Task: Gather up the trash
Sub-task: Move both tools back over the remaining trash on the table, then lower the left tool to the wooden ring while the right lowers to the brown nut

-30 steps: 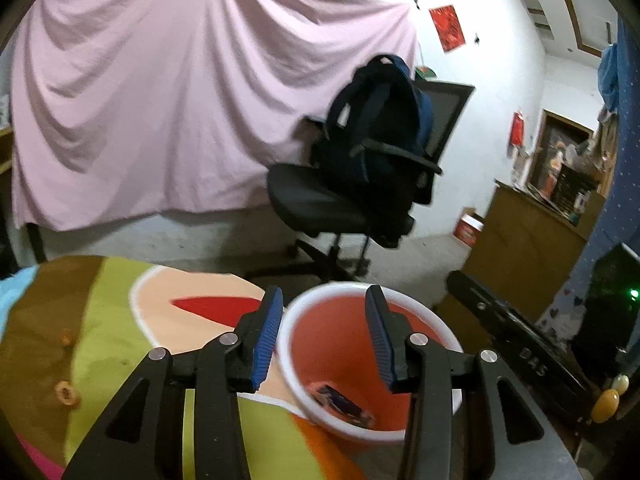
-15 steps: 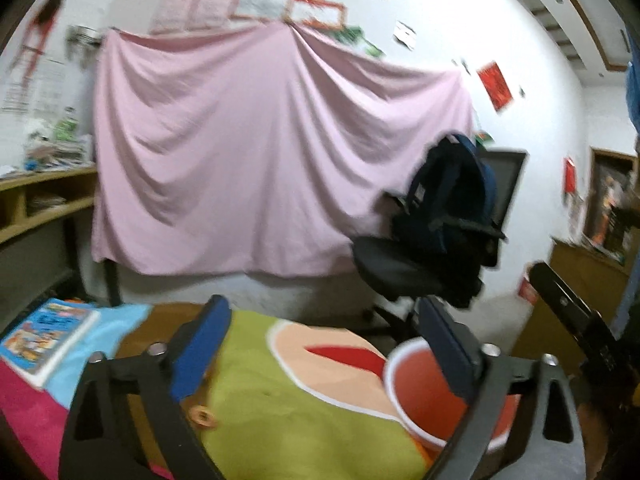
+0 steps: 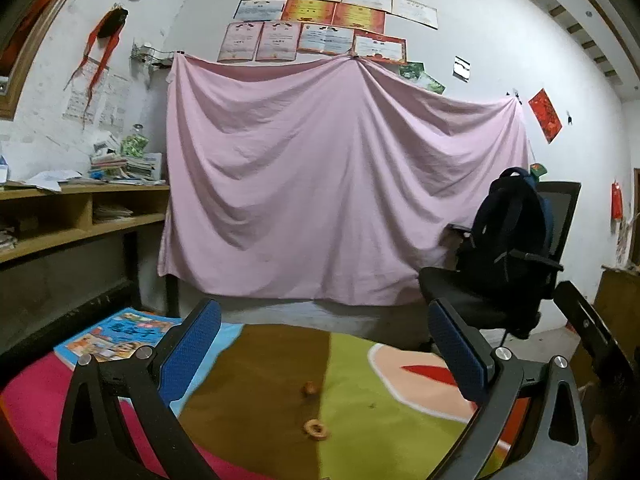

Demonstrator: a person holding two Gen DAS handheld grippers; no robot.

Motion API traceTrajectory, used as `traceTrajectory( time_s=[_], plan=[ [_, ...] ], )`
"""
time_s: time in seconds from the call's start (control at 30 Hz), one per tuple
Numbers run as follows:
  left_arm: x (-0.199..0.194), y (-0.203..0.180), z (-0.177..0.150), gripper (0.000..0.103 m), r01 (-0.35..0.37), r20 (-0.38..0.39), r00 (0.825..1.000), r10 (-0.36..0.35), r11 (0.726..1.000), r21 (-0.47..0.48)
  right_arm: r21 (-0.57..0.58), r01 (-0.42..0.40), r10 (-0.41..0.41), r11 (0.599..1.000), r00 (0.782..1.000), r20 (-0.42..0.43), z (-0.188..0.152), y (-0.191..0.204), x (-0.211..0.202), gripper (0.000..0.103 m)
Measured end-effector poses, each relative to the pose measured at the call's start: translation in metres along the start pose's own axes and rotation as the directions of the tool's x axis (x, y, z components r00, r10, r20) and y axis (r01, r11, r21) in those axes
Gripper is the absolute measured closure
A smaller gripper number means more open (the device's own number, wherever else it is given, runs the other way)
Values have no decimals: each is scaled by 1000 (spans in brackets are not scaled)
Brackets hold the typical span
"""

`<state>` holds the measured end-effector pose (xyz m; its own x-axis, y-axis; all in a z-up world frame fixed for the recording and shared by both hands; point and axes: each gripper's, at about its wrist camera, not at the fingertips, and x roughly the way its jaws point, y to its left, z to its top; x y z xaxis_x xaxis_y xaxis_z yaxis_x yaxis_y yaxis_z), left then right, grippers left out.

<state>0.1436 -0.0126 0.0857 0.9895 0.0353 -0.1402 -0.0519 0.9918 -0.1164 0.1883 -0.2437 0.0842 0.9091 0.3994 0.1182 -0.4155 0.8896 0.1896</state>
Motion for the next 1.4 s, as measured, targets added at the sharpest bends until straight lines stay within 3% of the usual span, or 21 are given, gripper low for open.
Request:
traceTrajectory(
  time_s=[0.27,0.5,0.6,0.73,0.83,0.93,0.97,1.03,1.07,1.2,1.4],
  plan=[
    [9,19,-21,2,-33,-34,999,34,999,33,-63,-69,66,996,996,-59,-24,31,32,0],
    [29,29,-41,2,-16,-161,987,22,999,40,-81,-78,64,994,985,-161,-44,33,57,0],
    [41,29,-48,2,-4,-230,973,14,999,44,-75,-59,40,995,973,-228,-51,30,67,0],
    [51,23,-55,3,34,-292,956,-12,997,69,-76,-33,4,997,933,-360,-65,22,86,0],
    [60,17,-60,13,73,-349,937,-34,992,98,-73,-19,-13,997,910,-414,-73,16,94,0],
    [73,10,-69,23,119,-428,902,-61,987,109,-33,-15,-1,999,900,-435,-75,7,97,0],
    [79,8,-73,26,135,-466,882,-69,985,111,-22,-9,-2,1000,898,-441,-75,4,98,0],
    [85,5,-78,41,148,-503,861,-70,982,116,10,3,2,1000,888,-459,-77,-3,101,0],
    [91,4,-82,43,160,-535,841,-75,980,114,29,8,6,1000,883,-470,-78,-7,103,0],
    [105,2,-91,54,173,-596,799,-84,980,94,74,18,22,997,862,-506,-82,-16,109,0],
    [122,6,-100,72,169,-655,751,-81,983,73,115,22,48,993,824,-564,-92,-21,124,0]
  ],
)
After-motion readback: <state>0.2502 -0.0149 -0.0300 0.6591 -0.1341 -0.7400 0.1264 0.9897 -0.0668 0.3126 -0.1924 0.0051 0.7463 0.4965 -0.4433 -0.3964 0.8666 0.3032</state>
